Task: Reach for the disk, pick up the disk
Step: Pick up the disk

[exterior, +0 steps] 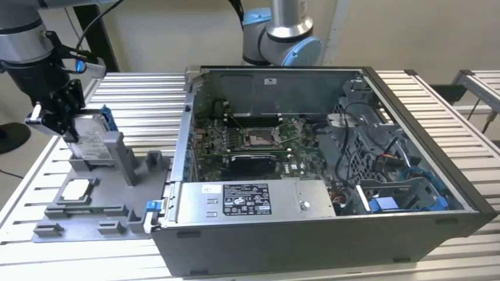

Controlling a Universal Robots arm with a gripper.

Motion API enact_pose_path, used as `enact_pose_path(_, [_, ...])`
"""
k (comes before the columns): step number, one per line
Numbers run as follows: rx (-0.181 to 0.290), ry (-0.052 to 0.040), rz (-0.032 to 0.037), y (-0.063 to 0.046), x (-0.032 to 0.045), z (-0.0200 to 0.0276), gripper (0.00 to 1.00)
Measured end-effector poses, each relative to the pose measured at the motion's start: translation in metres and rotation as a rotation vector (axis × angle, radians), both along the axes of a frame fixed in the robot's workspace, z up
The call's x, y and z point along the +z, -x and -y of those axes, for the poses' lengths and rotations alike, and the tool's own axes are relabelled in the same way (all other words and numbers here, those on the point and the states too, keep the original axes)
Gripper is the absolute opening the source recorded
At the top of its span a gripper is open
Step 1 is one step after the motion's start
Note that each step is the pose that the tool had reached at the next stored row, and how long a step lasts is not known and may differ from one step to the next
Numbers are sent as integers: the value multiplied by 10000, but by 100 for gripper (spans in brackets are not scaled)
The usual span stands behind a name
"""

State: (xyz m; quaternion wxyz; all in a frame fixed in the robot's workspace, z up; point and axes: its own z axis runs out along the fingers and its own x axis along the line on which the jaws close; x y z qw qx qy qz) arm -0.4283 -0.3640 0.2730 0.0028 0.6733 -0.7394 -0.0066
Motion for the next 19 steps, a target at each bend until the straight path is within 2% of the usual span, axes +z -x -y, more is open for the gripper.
enact_pose_path(6, [0, 0, 0, 0, 136, 0, 0])
enact_pose_path(19, [0, 0, -1, 0, 487, 0, 0])
